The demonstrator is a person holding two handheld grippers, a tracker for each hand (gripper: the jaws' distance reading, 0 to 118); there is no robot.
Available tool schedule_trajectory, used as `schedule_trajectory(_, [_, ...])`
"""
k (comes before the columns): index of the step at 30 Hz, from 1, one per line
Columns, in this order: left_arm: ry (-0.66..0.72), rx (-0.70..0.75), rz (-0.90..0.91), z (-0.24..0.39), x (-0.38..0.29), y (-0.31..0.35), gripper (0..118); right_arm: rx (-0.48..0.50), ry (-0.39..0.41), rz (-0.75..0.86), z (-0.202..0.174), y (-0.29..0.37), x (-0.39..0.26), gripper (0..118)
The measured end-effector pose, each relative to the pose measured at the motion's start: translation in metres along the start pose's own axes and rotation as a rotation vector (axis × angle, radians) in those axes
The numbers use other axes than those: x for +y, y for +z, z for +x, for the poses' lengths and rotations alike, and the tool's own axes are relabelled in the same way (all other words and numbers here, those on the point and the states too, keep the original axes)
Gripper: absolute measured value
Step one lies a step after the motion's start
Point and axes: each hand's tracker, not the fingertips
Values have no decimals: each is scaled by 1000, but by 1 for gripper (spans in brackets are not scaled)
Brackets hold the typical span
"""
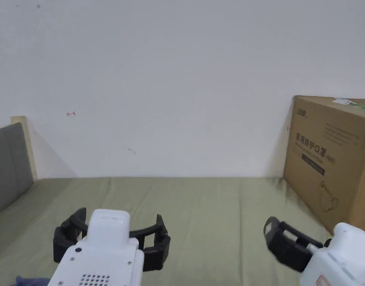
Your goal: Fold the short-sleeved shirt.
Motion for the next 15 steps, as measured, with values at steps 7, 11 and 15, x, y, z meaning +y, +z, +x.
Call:
schedule_trajectory(7, [-1343,278,364,65,-41,-30,118,-124,-1626,-79,118,-25,-70,117])
schedule_trajectory(11, [-1113,95,287,69,-27,-25,118,-135,-1339,-89,120,-25,-61,117])
schedule_trajectory(15, [-464,37,33,36,11,-36,118,-87,-628,32,81,-27,4,117])
